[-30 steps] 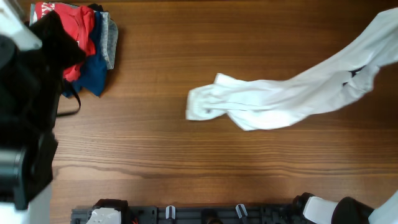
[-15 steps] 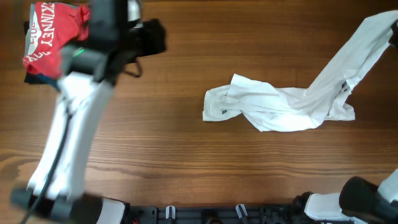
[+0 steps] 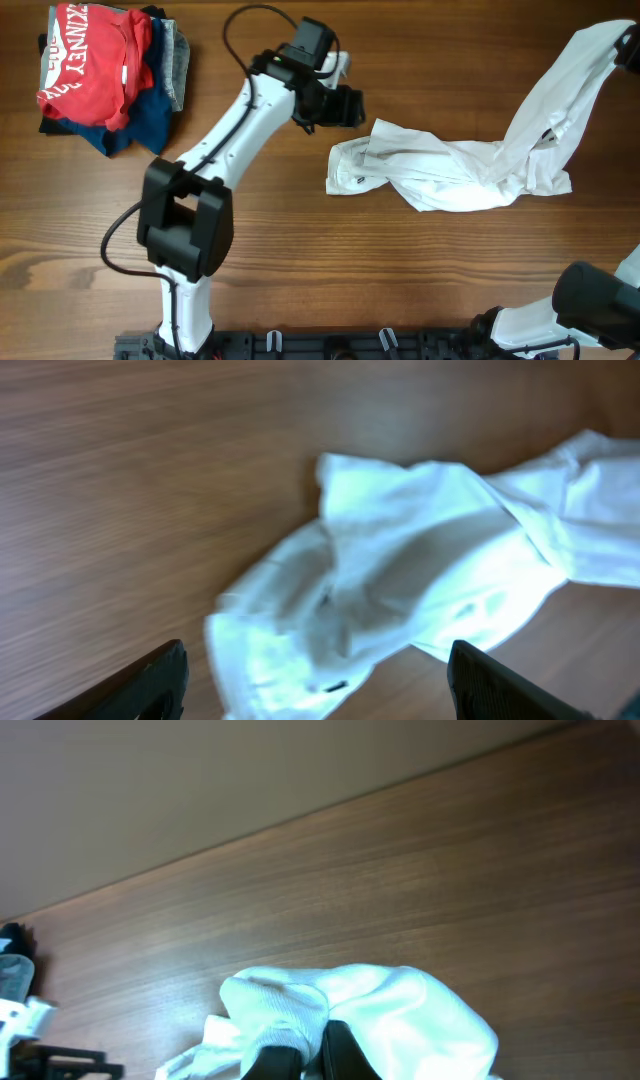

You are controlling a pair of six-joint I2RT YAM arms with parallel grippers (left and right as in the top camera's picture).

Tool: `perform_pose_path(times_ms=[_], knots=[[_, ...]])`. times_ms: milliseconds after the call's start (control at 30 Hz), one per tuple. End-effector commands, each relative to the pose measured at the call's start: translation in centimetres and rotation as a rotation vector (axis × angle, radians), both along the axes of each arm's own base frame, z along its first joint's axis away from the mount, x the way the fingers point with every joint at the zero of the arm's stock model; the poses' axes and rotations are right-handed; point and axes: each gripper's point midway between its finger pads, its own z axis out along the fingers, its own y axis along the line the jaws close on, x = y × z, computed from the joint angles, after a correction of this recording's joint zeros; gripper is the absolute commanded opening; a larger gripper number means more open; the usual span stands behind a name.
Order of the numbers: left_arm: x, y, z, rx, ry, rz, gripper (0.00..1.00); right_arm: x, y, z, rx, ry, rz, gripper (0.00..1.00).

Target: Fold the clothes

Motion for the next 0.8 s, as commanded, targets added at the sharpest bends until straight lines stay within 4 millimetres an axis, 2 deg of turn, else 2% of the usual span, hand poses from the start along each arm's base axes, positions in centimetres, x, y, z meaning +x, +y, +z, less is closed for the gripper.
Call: perform_pose_path(times_ms=[0,100,200,400,500,767], knots=[[-2.2,-2.5,0.2,-0.053,0.032,-0.087,0.85,0.7,0.3,-0.8,0.013,0.011,0.034,0.04],[-3.4,-3.1,-0.4,-0.036,0.063,-0.109,0.98,0.7,0.3,-0.9,0.014,0.013,0.034,0.04],[-4.2,-3.6,-1.1,-0.022,0.086,-0.127,1.00,0.7,0.3,-0.9,0.014,0.013,0.034,0.04],[-4.1,-4.4,-3.6,0.047,0.049,-0.163,0.97,0.7,0.3,-1.0,0.013,0.013,0.035,0.04],[-4.1,-4.5,-4.9,0.070,0.054,-0.165,0.91,0.7,0.3,-1.0,0.012,0.013,0.035,0.04],[-4.8,-5.1,-7.0,0.104,0.043,-0.251,0.88,0.7,0.3,-1.0,0.013,0.014,0.035,0.04]])
